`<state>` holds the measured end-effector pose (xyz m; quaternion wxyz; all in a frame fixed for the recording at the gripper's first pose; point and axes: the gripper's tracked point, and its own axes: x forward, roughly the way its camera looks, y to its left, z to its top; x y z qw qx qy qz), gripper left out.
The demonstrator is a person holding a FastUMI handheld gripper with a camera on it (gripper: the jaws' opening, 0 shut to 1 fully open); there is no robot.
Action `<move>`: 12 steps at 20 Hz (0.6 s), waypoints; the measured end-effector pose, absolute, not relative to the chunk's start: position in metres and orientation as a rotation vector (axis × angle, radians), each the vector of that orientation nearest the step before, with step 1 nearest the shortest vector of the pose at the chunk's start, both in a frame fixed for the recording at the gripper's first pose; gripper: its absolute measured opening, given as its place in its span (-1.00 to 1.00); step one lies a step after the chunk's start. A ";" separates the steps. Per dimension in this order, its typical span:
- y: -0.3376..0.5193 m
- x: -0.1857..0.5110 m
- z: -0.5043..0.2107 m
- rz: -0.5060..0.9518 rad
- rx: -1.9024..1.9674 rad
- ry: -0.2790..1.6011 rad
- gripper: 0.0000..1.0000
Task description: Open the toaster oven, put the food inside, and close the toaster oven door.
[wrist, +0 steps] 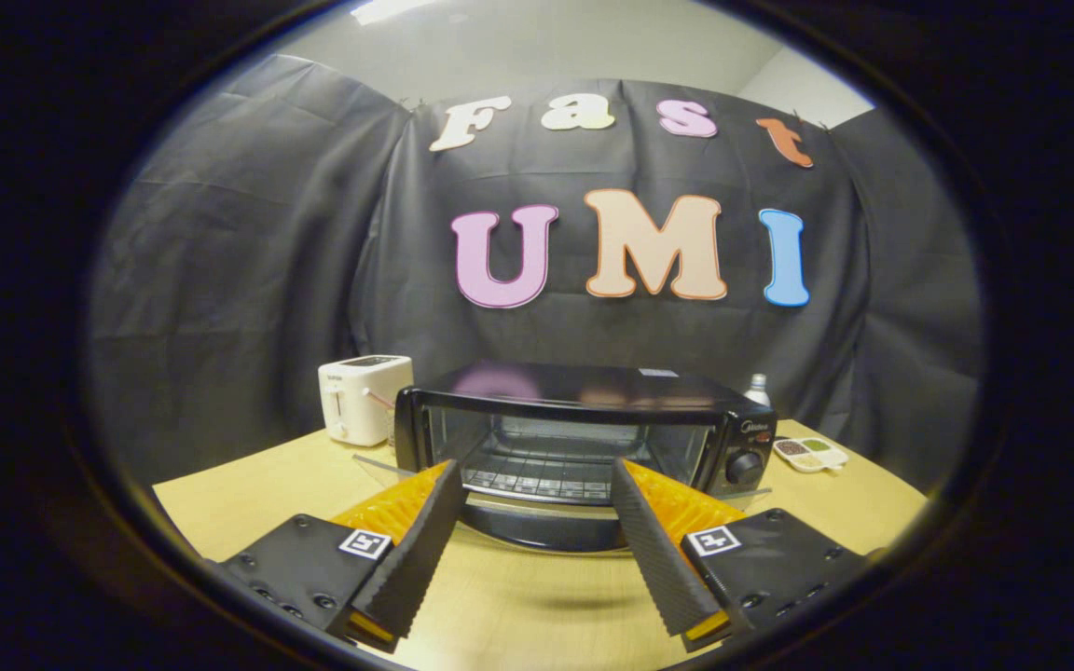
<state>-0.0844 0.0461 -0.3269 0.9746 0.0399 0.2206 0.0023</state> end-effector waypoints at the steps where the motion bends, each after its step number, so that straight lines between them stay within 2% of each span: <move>1: 0.047 -0.089 -0.328 0.004 0.084 0.447 0.98; 12: 0.059 -0.155 -0.360 0.035 0.066 0.541 1.00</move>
